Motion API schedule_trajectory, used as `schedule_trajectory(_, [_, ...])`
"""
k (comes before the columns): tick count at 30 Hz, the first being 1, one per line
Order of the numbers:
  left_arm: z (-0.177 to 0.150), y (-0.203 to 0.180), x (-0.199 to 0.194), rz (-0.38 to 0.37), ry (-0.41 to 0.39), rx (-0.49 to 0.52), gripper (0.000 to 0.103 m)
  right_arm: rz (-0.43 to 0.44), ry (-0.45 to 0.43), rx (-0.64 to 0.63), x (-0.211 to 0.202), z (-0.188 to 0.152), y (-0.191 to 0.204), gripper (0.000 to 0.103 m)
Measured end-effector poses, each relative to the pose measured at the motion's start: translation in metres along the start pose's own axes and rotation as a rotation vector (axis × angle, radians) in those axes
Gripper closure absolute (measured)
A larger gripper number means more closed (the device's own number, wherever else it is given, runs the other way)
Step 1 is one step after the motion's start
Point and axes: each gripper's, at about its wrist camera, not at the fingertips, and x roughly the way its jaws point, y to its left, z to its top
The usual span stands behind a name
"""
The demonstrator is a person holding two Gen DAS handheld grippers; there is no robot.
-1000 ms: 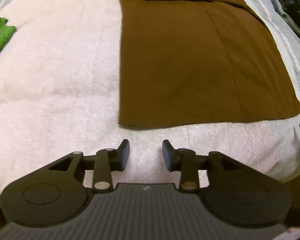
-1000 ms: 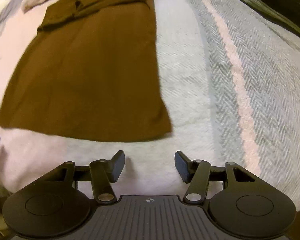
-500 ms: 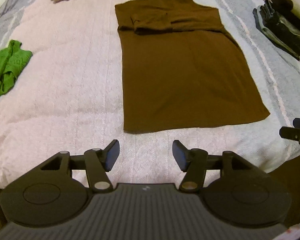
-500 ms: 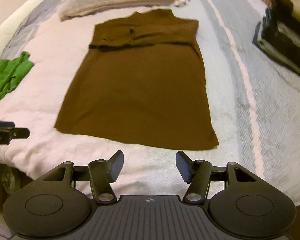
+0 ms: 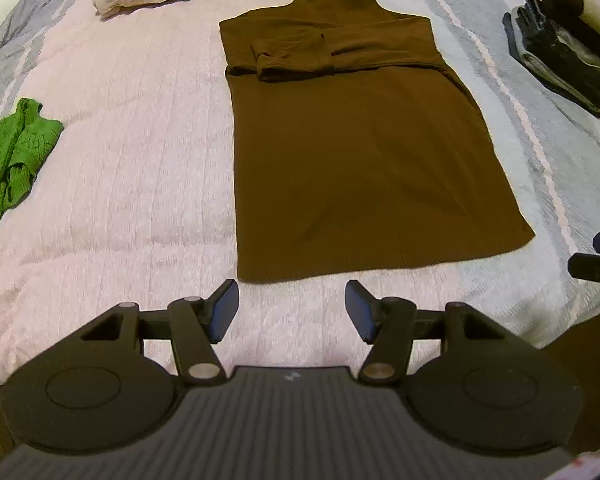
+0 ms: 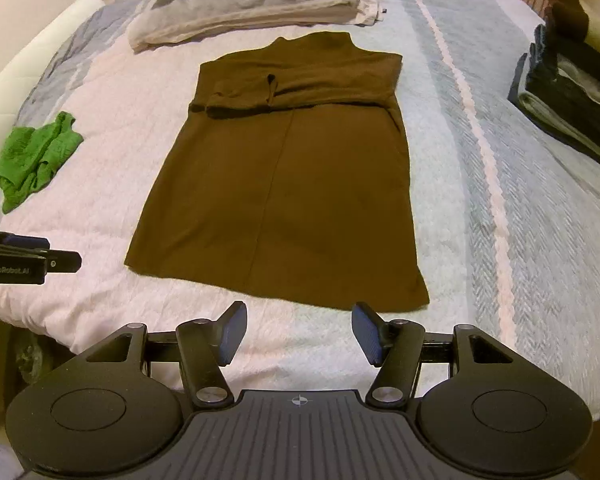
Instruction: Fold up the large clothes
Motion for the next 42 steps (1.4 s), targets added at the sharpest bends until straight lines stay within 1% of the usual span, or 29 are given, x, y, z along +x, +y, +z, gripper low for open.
schedule_trajectory(1, [0.002,-0.003,0.003,0.005,0.001,-0.003,0.047,0.007,0.002,0.001,0.003,0.002,-0.005,0.047])
schedule_trajectory(3, [0.005,-0.005,0.008,0.000,-0.002,-0.012,0.042,0.021,0.009,0.008,0.008,0.007,-0.016,0.047])
schedule_trajectory(6, [0.003,0.001,0.018,-0.064,-0.043,-0.019,0.040,0.046,0.008,0.019,0.017,0.012,-0.034,0.047])
schedule_trajectory(9, [-0.005,0.023,0.037,-0.117,-0.089,-0.052,0.040,0.075,-0.003,0.042,0.032,0.012,-0.062,0.048])
schedule_trajectory(11, [-0.011,0.042,0.052,-0.147,-0.095,-0.097,0.040,0.089,0.006,0.057,0.046,0.009,-0.082,0.048])
schedule_trajectory(13, [-0.016,0.061,0.070,-0.196,-0.100,-0.150,0.040,0.103,0.010,0.066,0.060,0.006,-0.102,0.048])
schedule_trajectory(16, [-0.017,0.081,0.103,-0.253,-0.094,-0.206,0.040,0.112,0.015,0.069,0.085,0.001,-0.130,0.048])
schedule_trajectory(18, [-0.017,0.092,0.124,-0.298,-0.100,-0.231,0.041,0.130,0.023,0.093,0.104,-0.001,-0.146,0.048])
schedule_trajectory(20, [-0.013,0.103,0.144,-0.323,-0.105,-0.255,0.041,0.154,0.018,0.128,0.120,-0.002,-0.162,0.048])
schedule_trajectory(21, [-0.012,0.108,0.152,-0.347,-0.112,-0.266,0.041,0.168,0.009,0.145,0.127,-0.001,-0.170,0.048])
schedule_trajectory(23, [-0.010,0.119,0.169,-0.371,-0.128,-0.294,0.041,0.202,-0.025,0.189,0.139,-0.002,-0.185,0.048])
schedule_trajectory(24, [-0.008,0.125,0.177,-0.380,-0.136,-0.311,0.043,0.213,-0.035,0.217,0.146,-0.002,-0.191,0.048])
schedule_trajectory(26, [-0.007,0.137,0.192,-0.417,-0.145,-0.371,0.046,0.262,-0.042,0.283,0.161,-0.003,-0.204,0.048])
schedule_trajectory(28, [-0.009,0.147,0.204,-0.499,-0.151,-0.439,0.049,0.316,-0.044,0.338,0.174,-0.006,-0.213,0.048])
schedule_trajectory(29, [-0.011,0.148,0.209,-0.536,-0.144,-0.456,0.053,0.344,-0.050,0.359,0.177,-0.008,-0.215,0.048])
schedule_trajectory(30, [-0.012,0.146,0.212,-0.565,-0.124,-0.453,0.059,0.369,-0.063,0.375,0.177,-0.011,-0.217,0.049])
schedule_trajectory(31, [-0.013,0.141,0.214,-0.598,-0.097,-0.425,0.063,0.387,-0.067,0.386,0.176,-0.013,-0.217,0.053])
schedule_trajectory(32, [-0.015,0.136,0.216,-0.616,-0.074,-0.396,0.067,0.417,-0.067,0.396,0.176,-0.016,-0.218,0.061])
schedule_trajectory(33, [-0.017,0.131,0.218,-0.621,-0.053,-0.362,0.067,0.437,-0.060,0.400,0.176,-0.017,-0.218,0.063])
schedule_trajectory(34, [-0.017,0.128,0.217,-0.613,-0.052,-0.328,0.069,0.435,-0.054,0.396,0.176,-0.017,-0.217,0.064])
schedule_trajectory(35, [-0.017,0.127,0.217,-0.603,-0.057,-0.314,0.074,0.429,-0.053,0.390,0.177,-0.017,-0.218,0.064])
schedule_trajectory(36, [-0.015,0.131,0.219,-0.603,-0.053,-0.327,0.084,0.428,-0.044,0.393,0.178,-0.015,-0.219,0.065])
schedule_trajectory(38, [-0.012,0.142,0.222,-0.607,-0.043,-0.390,0.097,0.442,-0.015,0.414,0.183,-0.012,-0.224,0.073])
schedule_trajectory(39, [-0.011,0.144,0.222,-0.614,-0.041,-0.399,0.099,0.453,0.007,0.421,0.185,-0.010,-0.226,0.078])
schedule_trajectory(40, [-0.011,0.143,0.218,-0.607,-0.050,-0.370,0.099,0.473,0.026,0.416,0.184,-0.008,-0.227,0.095])
schedule_trajectory(41, [-0.010,0.140,0.211,-0.598,-0.067,-0.330,0.099,0.495,0.045,0.402,0.183,-0.007,-0.226,0.100])
schedule_trajectory(42, [-0.010,0.138,0.204,-0.593,-0.085,-0.305,0.100,0.500,0.045,0.384,0.180,-0.007,-0.225,0.100])
